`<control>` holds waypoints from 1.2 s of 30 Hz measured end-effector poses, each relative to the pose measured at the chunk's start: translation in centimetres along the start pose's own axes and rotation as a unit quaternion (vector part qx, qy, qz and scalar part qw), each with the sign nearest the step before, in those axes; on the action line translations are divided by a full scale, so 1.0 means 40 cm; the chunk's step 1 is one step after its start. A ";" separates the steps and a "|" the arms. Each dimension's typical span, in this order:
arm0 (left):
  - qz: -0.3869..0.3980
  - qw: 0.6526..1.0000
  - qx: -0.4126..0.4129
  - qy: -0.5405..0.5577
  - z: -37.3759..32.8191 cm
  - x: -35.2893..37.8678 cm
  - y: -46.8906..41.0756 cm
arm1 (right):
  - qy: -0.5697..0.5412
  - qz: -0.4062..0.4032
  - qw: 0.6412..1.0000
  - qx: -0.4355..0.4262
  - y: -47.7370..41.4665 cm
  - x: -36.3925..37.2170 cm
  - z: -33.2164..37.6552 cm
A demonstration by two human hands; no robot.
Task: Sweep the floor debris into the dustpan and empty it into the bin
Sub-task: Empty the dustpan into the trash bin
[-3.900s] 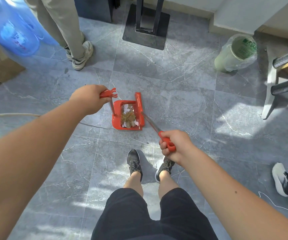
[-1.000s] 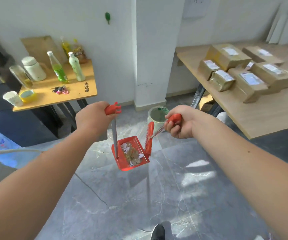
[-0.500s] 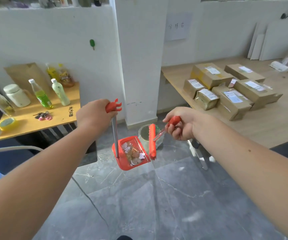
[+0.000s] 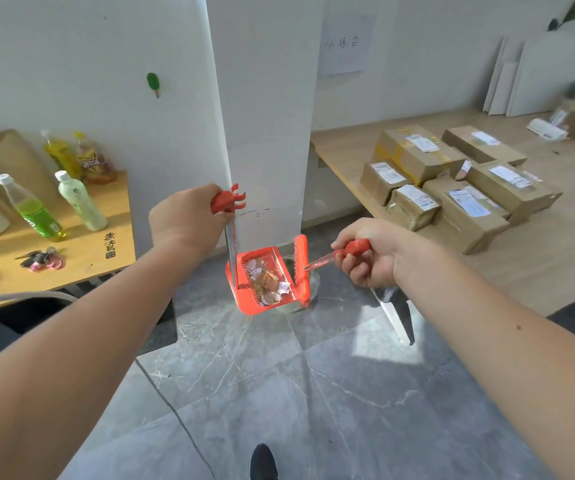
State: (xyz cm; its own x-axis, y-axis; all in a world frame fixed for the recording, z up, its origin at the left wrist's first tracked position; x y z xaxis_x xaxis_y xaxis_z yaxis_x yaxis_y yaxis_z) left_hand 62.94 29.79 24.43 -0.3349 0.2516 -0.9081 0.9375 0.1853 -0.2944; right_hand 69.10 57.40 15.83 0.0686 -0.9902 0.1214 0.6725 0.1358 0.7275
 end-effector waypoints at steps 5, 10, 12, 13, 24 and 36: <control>0.007 1.000 0.022 0.008 0.015 0.061 -0.103 | -0.006 -0.033 0.999 -0.011 -0.083 0.008 0.026; 0.018 0.999 0.042 0.010 0.013 0.121 -0.164 | -0.005 -0.058 0.998 -0.025 -0.154 0.032 0.026; 0.026 0.998 0.054 0.005 0.003 0.145 -0.184 | -0.019 -0.066 0.997 -0.027 -0.180 0.048 0.037; 0.030 0.998 0.057 0.004 -0.001 0.157 -0.193 | -0.023 -0.071 0.997 -0.029 -0.190 0.056 0.045; 0.069 0.993 0.085 -0.041 -0.026 0.244 -0.265 | -0.018 -0.104 0.994 -0.032 -0.270 0.092 0.082; 0.072 0.984 0.145 -0.067 -0.072 0.316 -0.295 | -0.013 -0.100 0.995 -0.025 -0.338 0.029 0.066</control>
State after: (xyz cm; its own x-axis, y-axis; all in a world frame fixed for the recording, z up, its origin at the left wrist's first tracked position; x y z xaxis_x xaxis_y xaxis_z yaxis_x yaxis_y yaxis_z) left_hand 47.36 33.53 17.28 -0.1999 0.1234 -0.9720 0.9682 -0.1275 -0.2153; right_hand 58.12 54.48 7.91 -0.0887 -0.9961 -0.0039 0.7066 -0.0657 0.7045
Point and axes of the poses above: each hand's wrist, its own y-axis away from the middle knuckle, its own x-axis out of the palm, z = x × y, the point moved 9 cm from there along -y, towards the middle knuckle, and after that the axes turned 7 degrees about -x, right-handed, at the moved point
